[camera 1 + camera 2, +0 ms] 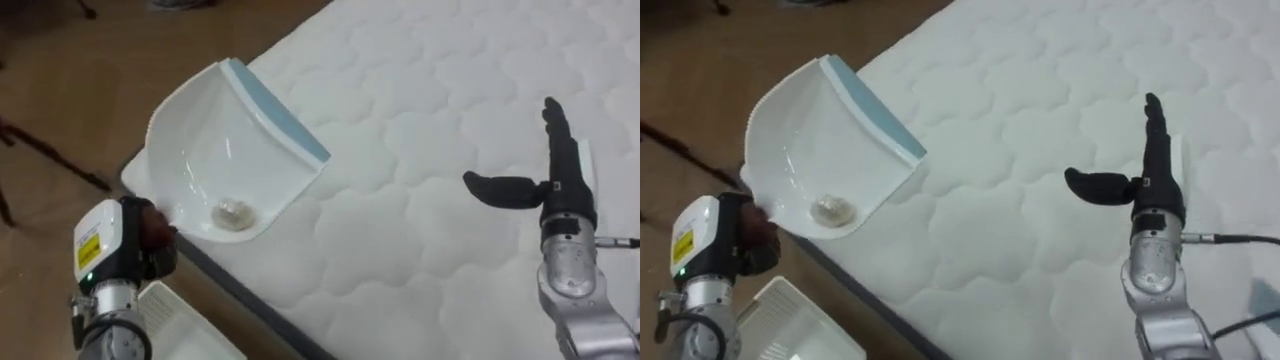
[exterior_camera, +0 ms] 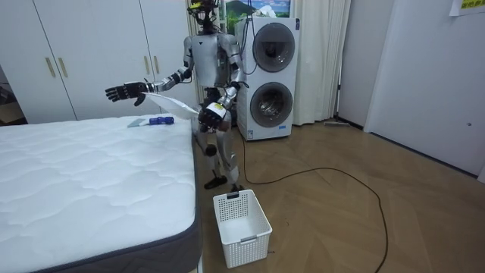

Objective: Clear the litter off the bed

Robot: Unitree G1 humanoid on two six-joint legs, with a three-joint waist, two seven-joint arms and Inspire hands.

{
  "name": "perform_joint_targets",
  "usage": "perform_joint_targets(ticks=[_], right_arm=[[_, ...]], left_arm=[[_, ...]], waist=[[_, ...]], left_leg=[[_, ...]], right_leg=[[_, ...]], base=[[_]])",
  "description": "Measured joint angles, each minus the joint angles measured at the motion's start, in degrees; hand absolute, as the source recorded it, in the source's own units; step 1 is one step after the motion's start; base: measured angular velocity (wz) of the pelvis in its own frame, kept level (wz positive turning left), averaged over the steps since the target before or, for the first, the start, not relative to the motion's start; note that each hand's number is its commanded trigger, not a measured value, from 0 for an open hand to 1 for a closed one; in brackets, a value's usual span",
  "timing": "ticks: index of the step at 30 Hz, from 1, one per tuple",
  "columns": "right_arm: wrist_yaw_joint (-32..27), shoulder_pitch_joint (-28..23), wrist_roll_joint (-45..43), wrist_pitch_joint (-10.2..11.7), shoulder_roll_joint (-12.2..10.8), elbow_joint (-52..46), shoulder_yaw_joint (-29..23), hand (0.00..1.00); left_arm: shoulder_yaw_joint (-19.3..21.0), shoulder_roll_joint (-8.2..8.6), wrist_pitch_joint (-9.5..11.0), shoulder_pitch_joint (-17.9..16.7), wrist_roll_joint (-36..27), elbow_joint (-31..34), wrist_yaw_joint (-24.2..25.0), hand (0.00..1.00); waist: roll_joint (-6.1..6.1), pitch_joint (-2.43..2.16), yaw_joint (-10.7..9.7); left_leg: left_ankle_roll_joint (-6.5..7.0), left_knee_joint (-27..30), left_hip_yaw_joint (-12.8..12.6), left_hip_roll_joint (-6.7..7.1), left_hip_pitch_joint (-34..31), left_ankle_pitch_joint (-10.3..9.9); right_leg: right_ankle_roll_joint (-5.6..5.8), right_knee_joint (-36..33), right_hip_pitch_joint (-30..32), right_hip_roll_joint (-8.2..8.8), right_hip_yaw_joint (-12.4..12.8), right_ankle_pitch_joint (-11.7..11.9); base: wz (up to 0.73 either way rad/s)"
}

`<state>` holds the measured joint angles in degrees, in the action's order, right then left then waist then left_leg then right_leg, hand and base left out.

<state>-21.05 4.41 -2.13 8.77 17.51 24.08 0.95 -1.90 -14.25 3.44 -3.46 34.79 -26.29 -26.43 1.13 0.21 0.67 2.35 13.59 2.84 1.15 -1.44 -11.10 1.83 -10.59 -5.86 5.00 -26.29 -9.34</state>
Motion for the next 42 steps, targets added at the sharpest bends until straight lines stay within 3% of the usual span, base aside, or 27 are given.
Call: perform_joint_targets(ticks=[2,6,7,8,10,12,13,14,16,18,19,20,21,23,24,25,26,28,31,37,39,42], right_arm=[[0.1,-1.2,-0.1,0.0,-0.1,0.0,0.0,0.00],[0.2,-1.7,-2.1,0.0,-0.1,0.0,0.0,0.00],[-0.1,-1.7,-2.4,0.0,0.0,0.0,-0.3,0.00],[-0.9,-2.2,-2.3,0.0,0.2,0.0,-0.5,0.00],[-2.3,-3.7,-1.8,-0.1,0.4,0.0,-0.5,0.00],[-2.7,-3.8,-2.1,-0.1,0.4,0.0,-0.6,0.00],[-2.6,-3.7,-3.0,0.0,0.1,0.0,-0.6,0.00],[-2.5,-4.4,-3.5,0.0,-0.5,0.0,-0.5,0.00],[-2.6,-6.2,-4.2,0.0,-0.8,0.0,-0.6,0.00],[-2.6,-6.7,-5.5,0.0,-0.8,-0.1,-0.7,0.00],[-2.6,-6.7,-5.6,0.0,-0.8,-0.7,-1.1,0.00],[-2.6,-6.8,-5.5,0.0,-0.8,-1.6,-1.5,0.00],[-2.6,-6.7,-5.5,0.0,-0.8,-2.0,-1.5,0.00],[-2.5,-6.5,-5.4,0.0,-0.8,-4.4,-1.6,0.00],[-2.5,-6.5,-5.4,0.0,-0.8,-4.9,-1.6,0.00],[-2.5,-6.5,-5.4,0.1,-0.8,-5.4,-1.6,0.00],[-2.5,-6.5,-5.4,0.3,-0.9,-5.4,-1.6,0.00],[-2.5,-6.8,-5.4,0.4,-1.5,-5.3,-1.6,0.00],[-1.9,-6.9,-5.4,0.5,-1.7,-5.2,-1.0,0.00],[-2.1,-6.9,-7.5,0.5,-2.7,-3.7,-0.4,0.00],[-2.5,-6.8,-7.4,0.4,-2.7,-2.9,0.0,0.00],[-2.7,-6.8,-7.0,-0.1,-2.7,-1.4,0.5,0.00]], left_arm=[[0.0,0.01,0.2,-0.6,1.1,0.0,0.1,1.00],[2.7,-0.20,0.7,-1.2,2.3,0.0,0.8,1.00],[3.6,-0.19,0.7,-1.2,2.4,0.3,1.0,1.00],[3.7,-0.24,0.8,-1.4,2.5,1.2,1.2,1.00],[3.8,-0.23,1.9,-2.3,2.3,3.3,1.3,1.00],[3.9,-0.17,3.2,-3.0,2.2,4.6,1.2,1.00],[4.0,-0.34,3.5,-3.0,2.2,4.6,1.1,1.00],[4.1,-0.59,3.4,-2.9,2.3,4.5,1.1,1.00],[4.1,-0.65,3.5,-3.0,2.3,4.4,1.1,1.00],[4.1,-0.70,3.5,-3.5,2.4,4.5,1.2,1.00],[4.1,-0.73,3.5,-3.9,2.4,4.6,1.2,1.00],[4.1,-0.60,3.4,-4.2,2.2,4.7,1.3,1.00],[4.1,-0.61,3.4,-4.5,2.2,4.8,1.3,1.00],[4.2,-0.75,3.4,-4.5,3.2,5.6,1.3,1.00],[4.2,-0.75,3.4,-4.5,3.4,5.7,1.3,1.00],[4.0,-0.70,3.4,-4.5,3.4,5.7,1.3,1.00],[3.7,-0.60,3.5,-4.5,3.3,5.7,1.3,1.00],[3.7,-0.53,3.6,-4.7,3.1,5.7,1.3,1.00],[3.5,-0.48,3.6,-5.2,3.0,5.7,1.3,1.00],[3.6,-0.23,3.6,-5.1,3.5,5.7,1.3,1.00],[3.6,-0.33,3.6,-5.0,3.4,5.7,1.9,1.00],[3.5,-0.42,3.6,-4.9,2.8,5.4,2.5,1.00]], waist=[[0.11,-0.07,1.3],[0.10,-0.08,2.7],[0.09,-0.10,2.7],[0.07,-0.12,2.6],[-0.06,-0.18,3.0],[-0.67,-0.09,3.9],[-0.99,-0.07,4.2],[-1.18,0.00,3.3],[-0.79,-0.12,2.2],[-0.13,-0.09,1.3],[0.31,-0.20,1.4],[0.54,-0.23,1.8],[0.41,-0.48,2.3],[0.12,-0.24,3.1],[0.11,-0.15,3.1],[-0.04,0.08,2.6],[-0.22,0.36,2.2],[-0.02,0.62,2.1],[0.04,0.65,2.7],[-0.05,0.66,4.1],[-0.40,0.83,4.3],[-1.32,1.11,4.3]], left_leg=[[0.25,0.0,-0.3,0.55,0.1,0.2],[0.27,0.2,0.1,0.93,-0.5,0.2],[0.64,0.6,-1.1,1.41,-1.2,0.4],[1.15,0.7,-4.6,1.27,-1.7,0.7],[2.35,1.1,-9.0,1.10,-2.0,0.6],[3.20,1.9,-6.7,2.14,-2.0,0.2],[3.64,2.2,-2.6,3.24,-2.3,0.3],[4.01,2.3,0.7,3.80,-2.4,0.8],[4.06,2.2,5.3,4.87,-2.4,1.5],[4.34,2.1,7.9,6.19,-2.3,2.1],[4.55,2.2,8.5,7.12,-2.4,2.3],[4.67,2.3,9.1,7.90,-2.4,2.2],[4.66,2.3,9.5,8.01,-2.5,2.2],[4.60,3.8,11.1,8.40,-4.0,2.1],[4.64,4.2,10.7,8.35,-4.5,2.0],[4.89,4.9,7.7,7.55,-5.5,1.9],[5.50,5.7,1.9,6.01,-6.5,1.3],[5.63,6.2,-1.4,4.94,-7.3,0.7],[5.68,6.3,0.7,5.86,-7.7,0.7],[6.20,6.7,2.3,6.43,-8.1,0.6],[6.61,8.3,2.3,6.55,-8.4,-0.5],[7.17,10.2,3.5,7.09,-7.2,-1.9]], right_leg=[[0.72,0.0,-0.8,0.02,1.2,-0.5],[0.78,0.0,-1.9,0.33,-1.0,-0.6],[0.88,-0.3,-2.2,0.93,-2.7,-0.6],[1.50,-1.5,-2.2,1.58,-3.2,-1.1],[1.75,-5.6,-1.3,2.97,-1.9,-2.3],[1.57,-12.0,2.1,4.34,0.9,-3.7],[0.68,-13.0,3.8,3.48,4.5,-5.5],[-0.47,-11.2,4.0,0.74,8.5,-6.6],[-0.62,-7.9,4.9,-2.53,12.4,-6.6],[-0.90,-6.7,7.2,-3.30,15.3,-5.5],[-0.98,-6.1,8.6,-3.01,16.3,-2.9],[-1.91,-7.0,9.6,-2.37,16.7,-0.2],[-1.92,-7.2,9.5,-2.26,16.6,-0.3],[-2.08,-7.0,9.3,-1.82,14.2,-0.4],[-2.08,-6.9,9.2,-1.53,13.4,-0.6],[-2.09,-6.9,8.9,-1.06,11.4,-1.0],[-2.06,-6.9,8.4,-0.86,9.4,-1.5],[-1.81,-7.1,8.3,-0.79,7.8,-2.1],[-1.47,-7.2,8.6,-0.71,7.6,-2.4],[-0.85,-8.5,8.7,0.12,7.1,-2.8],[-0.22,-12.2,9.8,0.80,7.4,-3.8],[0.24,-23.1,13.2,2.53,9.1,-4.3]], base=[[0.55],[0.42],[0.72],[0.77],[0.69],[0.32],[0.49],[0.70],[1.12],[0.97],[0.64],[0.51],[0.39],[0.54],[0.79],[0.88],[0.89],[0.64],[0.36],[0.18],[0.08],[0.22]])
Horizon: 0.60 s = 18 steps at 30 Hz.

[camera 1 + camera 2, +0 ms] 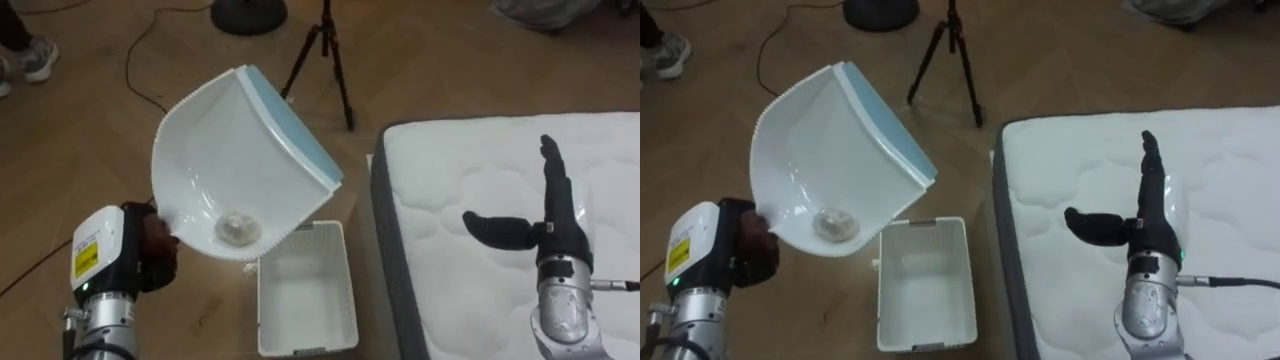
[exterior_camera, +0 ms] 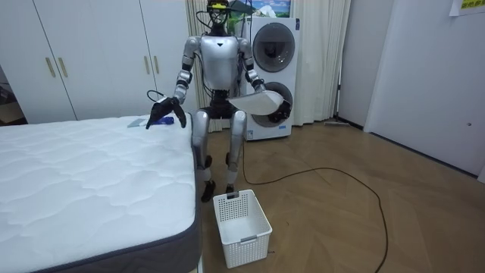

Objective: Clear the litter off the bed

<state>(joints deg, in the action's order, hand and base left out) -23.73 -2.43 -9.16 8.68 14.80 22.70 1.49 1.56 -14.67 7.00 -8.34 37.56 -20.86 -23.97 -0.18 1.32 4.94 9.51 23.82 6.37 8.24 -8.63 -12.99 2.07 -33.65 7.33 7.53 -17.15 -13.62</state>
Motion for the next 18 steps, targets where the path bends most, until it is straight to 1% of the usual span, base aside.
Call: perform_joint_targets(ticks=[1,2,3,4,5,6,7,8,9,10,11,12,13,14,15,16,17,18], right_arm=[[0.0,0.0,0.5,0.0,0.0,0.7,0.2,0.00],[0.0,0.0,1.1,0.0,0.0,1.4,0.1,0.00],[0.0,-0.1,1.2,0.0,0.0,1.4,0.1,0.00],[0.0,-0.1,1.2,0.0,0.0,1.4,0.2,0.00],[0.0,-0.1,1.3,0.0,0.0,1.5,0.1,0.00],[0.0,-0.1,1.3,0.0,0.0,1.5,0.0,0.00],[0.1,0.1,1.3,0.0,0.0,1.4,0.0,0.00],[0.1,0.2,1.2,0.1,0.0,1.4,0.0,0.00],[0.2,0.2,1.2,0.1,0.0,1.4,0.0,0.00],[0.1,0.2,1.3,0.1,0.0,1.5,0.1,0.00],[0.1,0.4,1.4,0.2,0.2,1.8,0.1,0.00],[0.1,0.3,1.3,0.3,0.2,2.1,0.2,0.00],[0.1,0.1,1.3,0.5,0.2,2.7,0.5,0.00],[0.2,-0.3,1.1,0.5,0.1,3.2,0.7,0.00],[0.3,-0.4,0.6,0.5,0.2,3.6,0.9,0.00],[0.8,-0.3,0.2,0.5,0.2,3.8,1.4,0.00],[1.3,-0.1,0.1,0.5,0.3,3.8,2.5,0.00],[1.5,0.1,0.1,0.5,0.3,3.8,3.2,0.00]], left_arm=[[-0.3,-0.05,0.0,0.4,-0.6,-0.8,0.0,1.00],[-0.5,-0.05,0.0,1.0,-0.8,-1.3,0.0,1.00],[-0.6,-0.08,0.0,1.3,-0.9,-1.3,0.0,1.00],[-0.7,-0.30,0.0,1.5,-1.0,-1.3,0.0,1.00],[-1.0,-0.54,0.0,1.6,-0.9,-1.3,0.0,1.00],[-1.0,-0.53,0.0,1.7,-0.9,-1.3,0.1,1.00],[-1.0,-0.57,0.0,2.0,-0.9,-1.4,0.1,1.00],[-1.3,-0.71,0.0,2.4,-1.0,-1.8,0.1,1.00],[-1.6,-0.88,0.0,2.6,-1.0,-2.0,0.1,1.00],[-2.0,-1.22,0.0,3.0,-1.0,-2.6,0.1,1.00],[-2.5,-1.28,0.0,3.7,-1.0,-4.1,0.1,1.00],[-2.5,-1.32,0.0,4.0,-1.0,-4.7,0.1,1.00],[-2.5,-1.48,-0.2,4.5,-0.9,-5.3,0.2,1.00],[-2.5,-1.64,-0.4,4.7,-0.9,-5.9,0.3,1.00],[-2.5,-1.69,-0.6,4.8,-0.9,-6.4,0.4,1.00],[-2.6,-1.90,-1.0,4.8,-1.0,-7.8,0.5,1.00],[-2.6,-2.18,-2.0,4.8,-1.0,-9.5,0.7,1.00],[-2.6,-2.32,-2.4,4.8,-1.0,-10.2,1.0,1.00]], waist=[[-0.10,0.08,-0.4],[-0.20,0.12,-0.5],[-0.21,0.14,-0.7],[-0.35,0.21,-1.3],[-0.21,0.17,-2.3],[-0.14,0.17,-2.6],[0.13,0.03,-2.6],[0.15,0.03,-3.0],[0.30,-0.05,-3.1],[0.69,-0.26,-3.1],[0.22,-0.14,-3.1],[0.02,-0.14,-3.2],[-0.05,-0.10,-3.5],[0.02,-0.13,-3.6],[0.04,-0.12,-3.4],[0.06,-0.13,-2.9],[-0.03,-0.11,-2.7],[-0.09,-0.08,-2.7]], left_leg=[[0.10,-0.1,1.6,0.77,0.8,0.0],[0.21,-0.2,2.4,0.95,1.0,0.1],[0.25,-0.2,3.1,1.07,1.0,0.1],[0.27,-0.3,5.1,1.28,1.0,0.3],[0.33,-0.5,6.7,1.62,1.0,0.6],[0.32,-0.5,7.4,1.76,1.0,0.6],[0.29,-0.3,8.3,2.02,1.0,0.5],[0.23,-0.4,10.0,2.47,1.2,0.5],[0.12,-0.5,10.3,2.69,1.3,0.4],[-0.35,-1.2,9.8,2.94,1.4,0.2],[-1.13,-1.7,7.5,2.03,1.4,-0.3],[-1.57,-1.9,5.1,1.16,1.2,-0.5],[-2.50,-2.6,-0.1,-0.61,0.9,-1.0],[-2.89,-2.7,-2.6,-1.48,1.2,-1.2],[-3.04,-2.7,-2.8,-1.72,1.1,-1.3],[-3.86,-2.5,-3.1,-2.06,1.2,-1.8],[-5.26,-2.1,-3.3,-2.24,1.2,-2.3],[-6.40,-1.9,-3.7,-2.40,1.2,-2.4]], right_leg=[[0.46,-3.0,1.5,0.32,1.9,-0.3],[0.51,-4.0,3.0,0.04,3.7,-1.0],[0.56,-3.8,3.8,-0.20,4.3,-1.2],[0.53,-1.7,5.0,-1.35,6.3,-1.2],[0.63,1.6,5.9,-2.09,7.6,-1.0],[0.41,3.6,6.1,-2.63,8.1,-0.7],[0.16,7.4,6.7,-3.59,9.4,0.7],[-0.62,10.5,6.7,-4.19,10.1,3.4],[-0.82,11.4,6.6,-4.42,10.5,5.3],[-1.27,12.2,6.1,-4.53,10.7,7.8],[-1.15,13.7,4.8,-4.15,10.2,7.5],[-1.12,14.2,4.3,-4.24,9.6,7.4],[-1.33,14.3,3.9,-4.23,8.4,6.8],[-1.33,13.9,3.8,-4.30,8.3,6.2],[-1.34,13.8,3.8,-4.41,8.3,6.0],[-1.44,13.8,3.8,-4.69,8.2,5.5],[-1.91,13.8,3.5,-4.78,8.1,5.0],[-2.04,13.9,3.3,-4.72,7.9,4.9]], base=[[0.49],[0.49],[0.54],[0.76],[0.85],[0.72],[0.63],[0.61],[0.66],[0.53],[0.52],[0.63],[0.75],[0.69],[0.34],[0.05],[0.00],[0.08]])
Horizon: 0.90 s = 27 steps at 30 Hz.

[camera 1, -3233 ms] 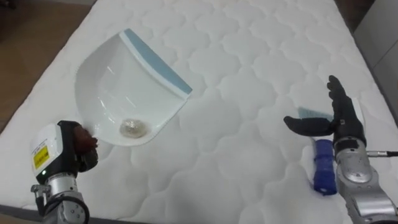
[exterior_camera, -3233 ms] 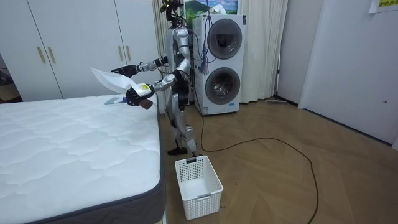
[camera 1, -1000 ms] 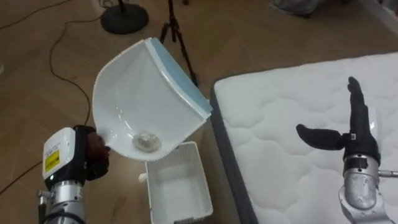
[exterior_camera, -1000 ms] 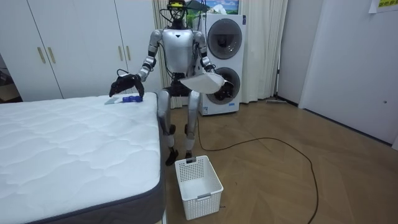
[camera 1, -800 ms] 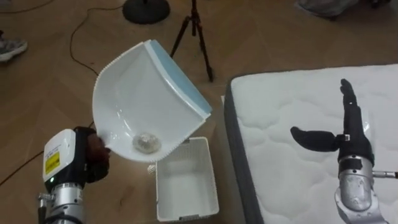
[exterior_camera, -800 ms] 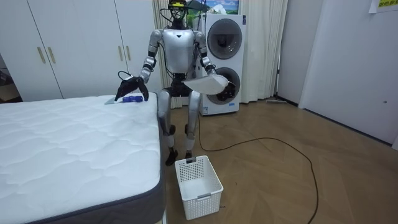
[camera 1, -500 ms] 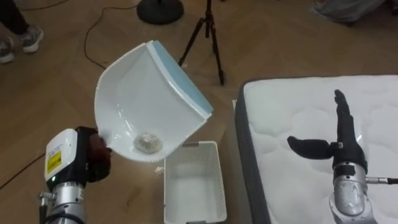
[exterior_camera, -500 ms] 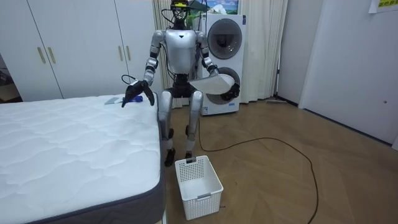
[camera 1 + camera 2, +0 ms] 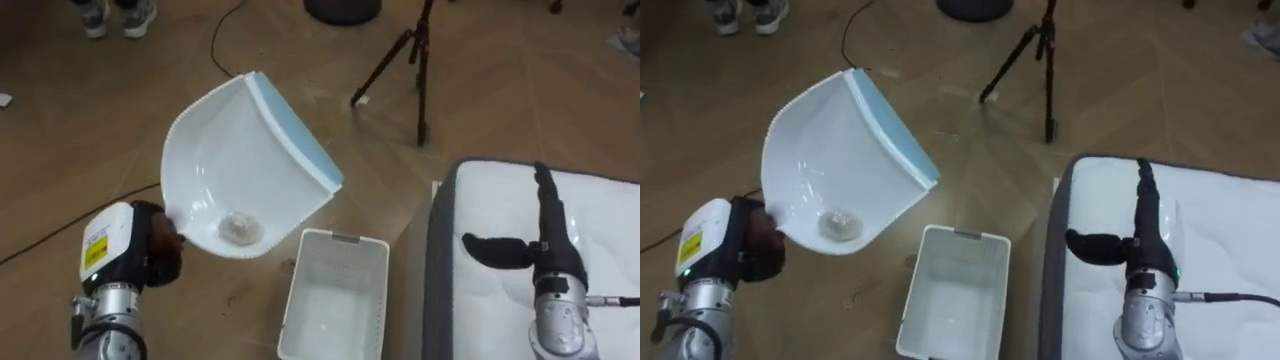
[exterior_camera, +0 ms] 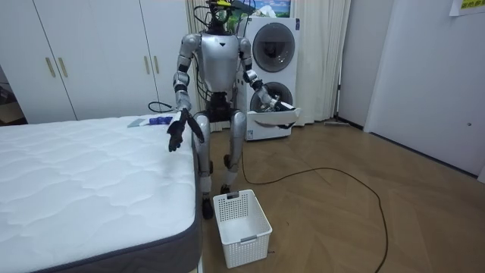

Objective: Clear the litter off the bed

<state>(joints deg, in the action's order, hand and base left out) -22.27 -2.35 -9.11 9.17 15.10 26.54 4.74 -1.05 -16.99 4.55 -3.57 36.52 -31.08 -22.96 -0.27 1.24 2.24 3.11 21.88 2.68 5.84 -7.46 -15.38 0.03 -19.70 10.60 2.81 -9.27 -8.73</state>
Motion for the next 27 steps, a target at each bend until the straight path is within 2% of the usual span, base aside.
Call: perform_joint_targets(ticks=[1,2,3,4,5,7,8,9,11,12,15,17,18,20,23,27], right_arm=[[0.1,0.1,-0.4,0.1,0.0,0.1,1.4,0.00],[0.2,0.1,-1.0,0.3,0.0,0.7,2.2,0.00],[0.2,0.2,-1.3,0.6,0.0,1.4,2.3,0.00],[0.2,0.5,-2.3,0.8,0.0,3.0,2.1,0.00],[0.4,0.8,-2.6,0.8,0.1,4.1,1.3,0.00],[1.8,1.3,-2.5,1.0,0.1,6.9,1.6,0.00],[2.3,1.1,-2.7,1.1,0.1,7.3,1.7,0.00],[2.4,0.8,-2.8,1.1,0.1,7.4,1.7,0.00],[2.4,0.8,-4.6,1.1,0.1,7.6,2.1,0.00],[2.3,0.8,-5.2,1.1,0.3,7.6,2.4,0.00],[2.4,1.2,-6.5,1.3,1.1,7.7,3.3,0.00],[2.5,2.4,-6.3,1.5,1.7,8.9,3.5,0.00],[2.5,2.5,-6.4,1.5,2.0,9.0,3.5,0.00],[2.5,2.4,-7.0,1.5,3.4,9.0,4.1,0.00],[3.1,2.3,-6.9,1.4,4.0,9.4,5.8,0.00],[4.4,2.4,-6.9,1.4,4.8,11.5,7.3,0.00]], left_arm=[[0.0,-0.12,-0.6,0.0,0.0,-1.4,0.6,1.00],[-0.2,-0.12,-0.8,0.2,0.1,-2.3,1.3,1.00],[-0.5,-0.13,-0.8,0.6,0.1,-2.6,1.5,1.00],[-1.2,-0.16,-0.6,1.8,0.1,-2.8,2.0,1.00],[-2.0,-0.26,-0.2,3.9,0.2,-2.9,2.3,1.00],[-3.3,-0.49,-0.3,4.5,0.3,-4.1,2.2,1.00],[-4.1,-0.85,-0.3,4.4,0.7,-5.2,2.3,1.00],[-4.4,-1.13,-0.3,4.4,0.7,-5.7,2.3,1.00],[-4.6,-3.09,-0.4,4.7,0.6,-7.3,2.5,1.00],[-4.6,-3.53,-0.4,4.7,0.6,-7.4,2.8,1.00],[-4.7,-5.77,-0.3,5.7,0.4,-7.6,4.2,1.00],[-5.0,-7.77,-0.3,7.5,0.9,-7.6,5.2,1.00],[-5.0,-8.20,-0.2,8.0,1.5,-7.7,5.6,1.00],[-6.7,-11.11,0.0,9.3,1.9,-8.3,7.5,1.00],[-9.0,-14.21,-0.4,10.7,2.1,-8.4,10.4,1.00],[-11.7,-14.91,-0.4,12.8,4.3,-8.3,13.3,1.00]], waist=[[-0.06,0.02,-0.3],[-0.33,0.08,-0.5],[-0.27,0.16,-0.6],[-0.54,0.05,-0.5],[-0.70,0.18,-0.2],[-0.71,0.18,0.6],[-0.78,0.21,1.0],[-0.91,0.25,1.1],[-1.68,0.52,1.0],[-1.90,0.58,0.8],[-2.64,0.48,-0.7],[-3.36,0.49,-1.9],[-3.67,0.48,-2.0],[-4.73,0.50,-3.3],[-5.11,0.57,-4.3],[-5.79,0.51,-5.4]], left_leg=[[-2.99,0.6,-2.1,-0.47,-0.4,0.1],[-4.66,3.1,-4.3,-0.95,-1.9,0.3],[-5.05,5.3,-4.9,-1.15,-3.4,0.2],[-3.66,6.2,-4.5,-2.74,-6.6,-0.5],[-2.57,5.5,-3.9,-5.76,-9.7,-0.1],[0.21,6.2,-6.3,-5.50,-10.6,0.7],[0.55,5.7,-7.1,-5.10,-10.0,0.9],[0.58,5.4,-7.2,-4.99,-9.9,0.9],[0.73,4.5,-7.7,-4.95,-10.1,1.1],[0.71,4.4,-7.8,-4.95,-10.2,1.2],[0.58,4.1,-8.0,-4.70,-11.4,1.4],[0.61,3.5,-8.0,-4.19,-13.1,2.4],[0.65,3.6,-8.1,-4.13,-13.4,2.4],[0.70,3.4,-8.4,-3.92,-14.1,2.8],[0.70,2.9,-9.0,-3.77,-14.2,3.1],[0.78,2.6,-9.0,-3.37,-14.6,3.3]], right_leg=[[-0.07,0.5,-0.7,0.27,-0.2,0.0],[-0.12,1.3,-1.4,0.52,0.2,0.0],[-0.27,1.3,-1.4,0.76,1.4,-0.1],[-0.12,0.7,-0.5,0.43,3.3,-0.5],[0.34,-1.9,2.0,0.09,3.4,-1.9],[1.62,-4.0,4.3,0.70,2.9,-3.5],[1.55,-4.1,4.2,1.15,2.7,-4.0],[1.54,-4.1,4.3,1.22,2.7,-4.1],[1.19,-4.4,4.7,1.32,2.7,-4.1],[1.13,-4.7,4.9,1.35,2.7,-4.1],[0.65,-7.6,7.5,1.89,2.7,-4.7],[0.51,-8.6,9.9,2.35,2.7,-4.8],[0.51,-9.0,10.5,2.48,2.6,-4.8],[0.43,-9.8,11.6,2.96,2.4,-4.9],[0.31,-10.3,12.5,3.34,2.1,-4.9],[0.32,-10.5,13.1,3.80,1.9,-5.0]], base=[[0.29],[0.38],[0.57],[0.63],[0.49],[0.18],[0.06],[-0.09],[-0.17],[-0.09],[0.00],[0.04],[0.03],[0.00],[-0.09],[0.01]])
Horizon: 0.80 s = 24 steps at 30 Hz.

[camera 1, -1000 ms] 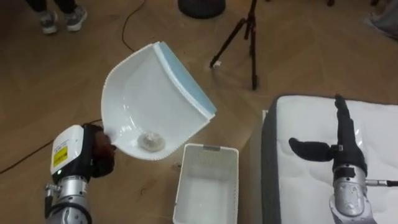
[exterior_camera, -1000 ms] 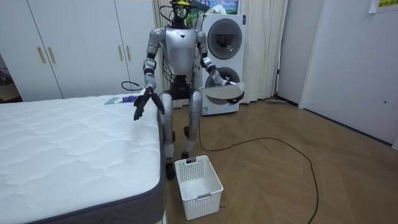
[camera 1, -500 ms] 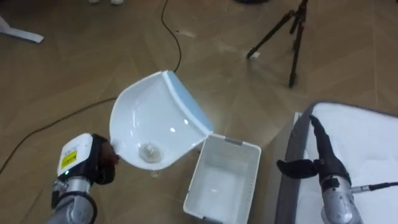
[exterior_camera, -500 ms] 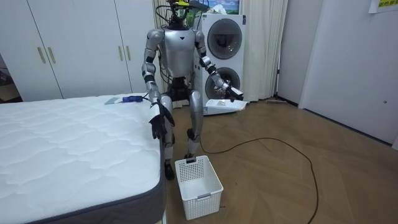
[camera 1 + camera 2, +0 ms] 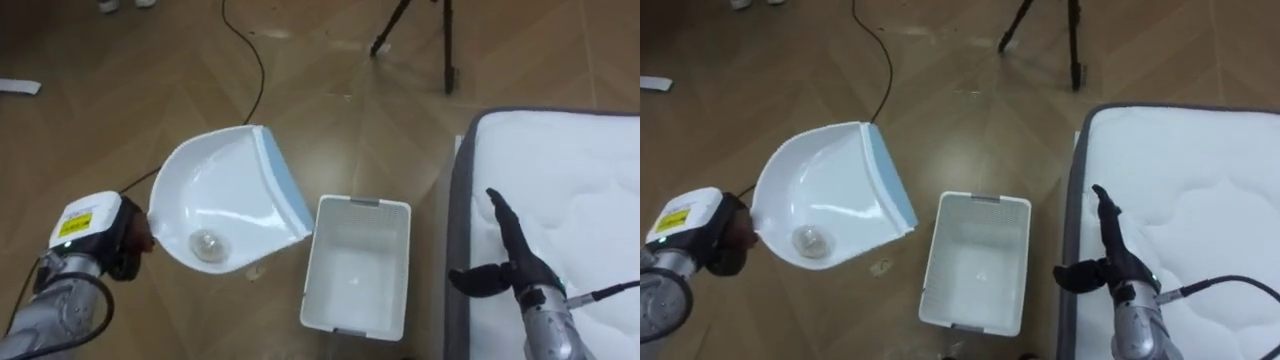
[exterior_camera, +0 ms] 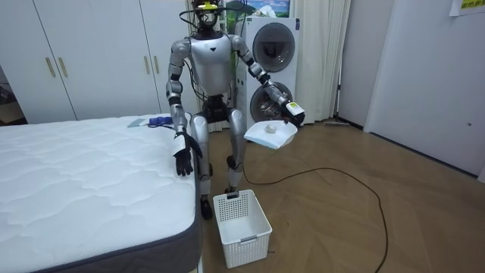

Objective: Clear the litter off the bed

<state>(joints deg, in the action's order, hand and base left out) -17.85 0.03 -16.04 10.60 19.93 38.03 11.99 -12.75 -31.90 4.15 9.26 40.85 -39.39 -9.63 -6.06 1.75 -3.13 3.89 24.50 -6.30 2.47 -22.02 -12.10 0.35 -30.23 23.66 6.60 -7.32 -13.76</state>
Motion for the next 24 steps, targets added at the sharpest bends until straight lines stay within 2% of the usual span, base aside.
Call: perform_joint_targets(ticks=[5,12,14,18,24], right_arm=[[0.2,0.1,0.0,-0.1,0.3,0.4,2.5,0.00],[-0.2,1.2,-0.1,-0.1,0.2,1.8,3.6,0.00],[-1.1,1.2,-0.5,-0.1,0.3,2.1,4.3,0.00],[-2.7,1.2,-0.6,0.0,0.3,2.1,5.4,0.00],[-4.9,1.3,-0.1,0.0,0.2,2.1,6.9,0.00]], left_arm=[[-7.0,-3.32,0.1,3.3,0.0,0.0,6.2,1.00],[-8.2,-3.85,0.1,5.3,0.4,0.0,10.6,1.00],[-9.4,-4.00,0.0,6.2,2.7,0.0,11.9,1.00],[-11.1,-4.14,0.1,7.4,3.9,0.0,13.2,1.00],[-12.7,-4.49,0.0,8.9,4.9,0.0,15.8,1.00]], waist=[[-0.17,0.00,-1.6],[-0.30,0.09,-2.0],[-0.24,0.14,-2.0],[-0.19,0.57,-2.2],[-0.24,0.65,-2.4]], left_leg=[[0.18,0.2,0.0,0.41,-1.1,0.2],[0.18,0.2,-0.1,0.44,-1.7,0.2],[0.18,0.2,-0.1,0.44,-1.7,0.2],[0.19,0.2,0.1,0.41,-1.8,0.2],[0.19,0.2,0.5,0.30,-2.4,0.2]], right_leg=[[0.16,-0.6,1.3,0.63,-0.5,-0.2],[0.16,-0.5,1.9,0.75,-0.7,-0.2],[0.16,-0.4,1.8,0.79,-0.8,-0.2],[0.16,0.2,1.5,0.68,-0.7,-0.2],[0.18,0.8,1.6,0.40,-0.8,-0.2]], base=[[0.01],[0.00],[0.00],[0.00],[0.01]])
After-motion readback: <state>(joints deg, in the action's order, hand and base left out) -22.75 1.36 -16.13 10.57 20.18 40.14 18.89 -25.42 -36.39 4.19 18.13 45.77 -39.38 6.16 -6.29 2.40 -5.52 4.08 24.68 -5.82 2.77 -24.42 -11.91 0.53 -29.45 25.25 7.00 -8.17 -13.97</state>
